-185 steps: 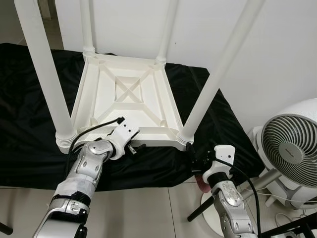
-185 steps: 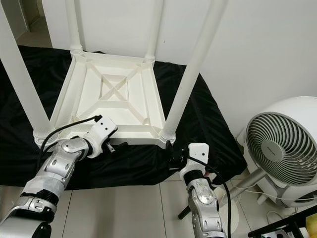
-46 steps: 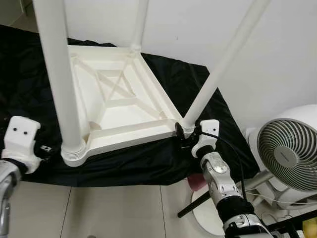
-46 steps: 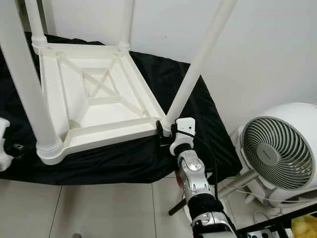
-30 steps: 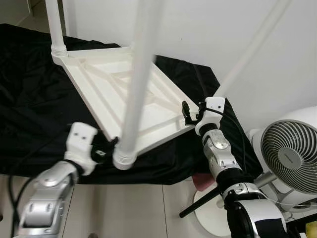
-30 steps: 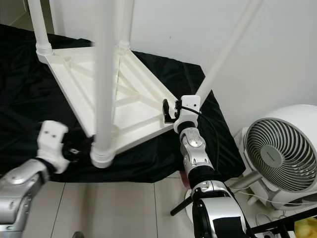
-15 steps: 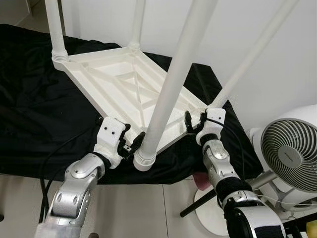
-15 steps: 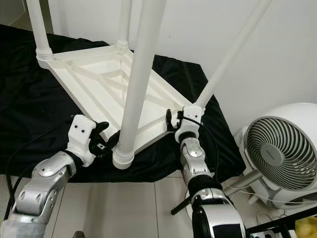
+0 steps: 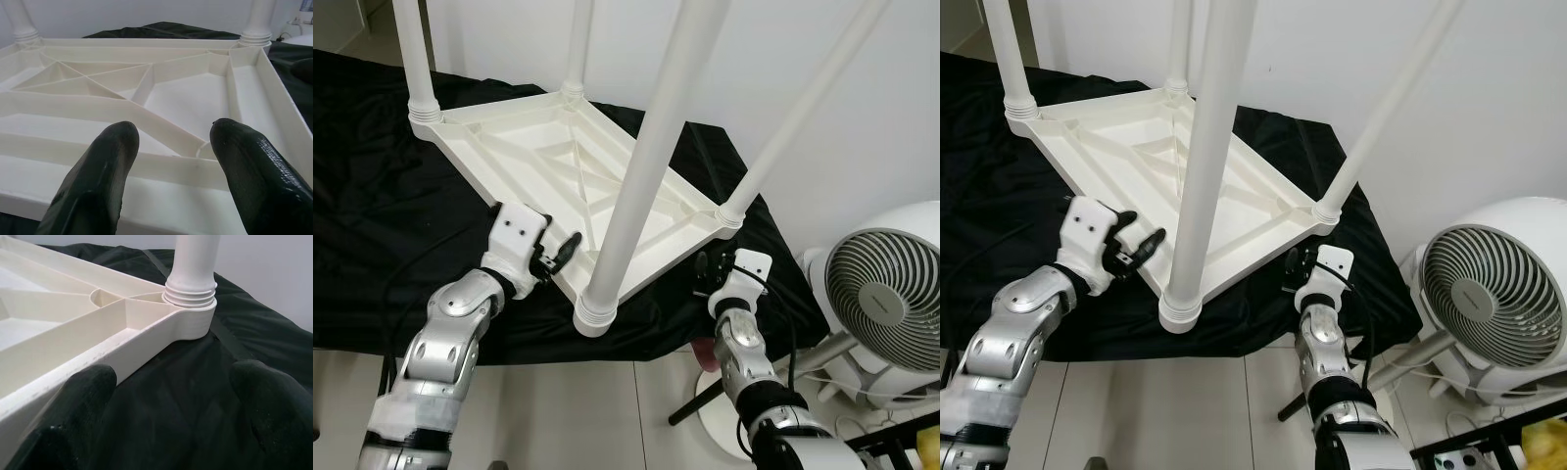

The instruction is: Building children table

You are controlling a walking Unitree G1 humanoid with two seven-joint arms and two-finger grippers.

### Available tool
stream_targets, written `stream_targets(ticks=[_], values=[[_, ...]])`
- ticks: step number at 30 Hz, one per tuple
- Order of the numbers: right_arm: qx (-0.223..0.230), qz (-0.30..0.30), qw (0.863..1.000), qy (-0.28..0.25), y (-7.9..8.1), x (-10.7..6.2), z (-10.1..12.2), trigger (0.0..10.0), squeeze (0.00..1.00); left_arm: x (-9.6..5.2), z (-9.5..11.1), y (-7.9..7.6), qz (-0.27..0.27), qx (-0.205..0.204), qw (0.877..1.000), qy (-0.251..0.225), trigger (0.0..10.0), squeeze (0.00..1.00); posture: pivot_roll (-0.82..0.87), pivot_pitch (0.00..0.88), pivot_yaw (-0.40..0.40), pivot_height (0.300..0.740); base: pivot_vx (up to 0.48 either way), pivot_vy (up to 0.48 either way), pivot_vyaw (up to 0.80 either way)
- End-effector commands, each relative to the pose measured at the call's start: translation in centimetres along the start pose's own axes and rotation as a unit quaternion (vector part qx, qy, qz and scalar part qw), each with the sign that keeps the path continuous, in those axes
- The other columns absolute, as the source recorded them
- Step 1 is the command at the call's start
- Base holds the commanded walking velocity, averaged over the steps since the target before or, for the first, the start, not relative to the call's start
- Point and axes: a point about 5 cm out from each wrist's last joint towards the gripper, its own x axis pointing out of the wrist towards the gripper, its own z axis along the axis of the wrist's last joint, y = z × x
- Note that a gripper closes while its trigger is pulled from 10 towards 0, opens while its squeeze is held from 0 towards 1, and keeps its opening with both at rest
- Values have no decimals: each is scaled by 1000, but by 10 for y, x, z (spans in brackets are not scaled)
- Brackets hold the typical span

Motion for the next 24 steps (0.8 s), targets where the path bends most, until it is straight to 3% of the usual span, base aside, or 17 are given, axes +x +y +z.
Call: stream_targets(ticks=[1, 7, 15, 24], values=[[8, -24, 1000, 13, -12, 2, -2, 10000, 0, 5, 3, -6, -22, 4, 1000, -8, 10000, 0, 165, 60, -165, 740, 0, 0, 0], [10, -41, 999, 15, -19, 7, 2, 10000, 0, 8, 11, -8, -24, -2, 999, -25, 10000, 0, 167, 59, -167, 740, 0, 0, 0], [29, -86, 995, 38, -36, 17, 7, 10000, 0, 10, 23, -23, -47, -7, 997, -63, 10000, 0, 177, 60, -184, 740, 0, 0, 0], [17, -63, 996, 60, -41, 24, 9, 10000, 0, 9, 34, -32, -60, -17, 994, -88, 10000, 0, 182, 59, -188, 740, 0, 0, 0]])
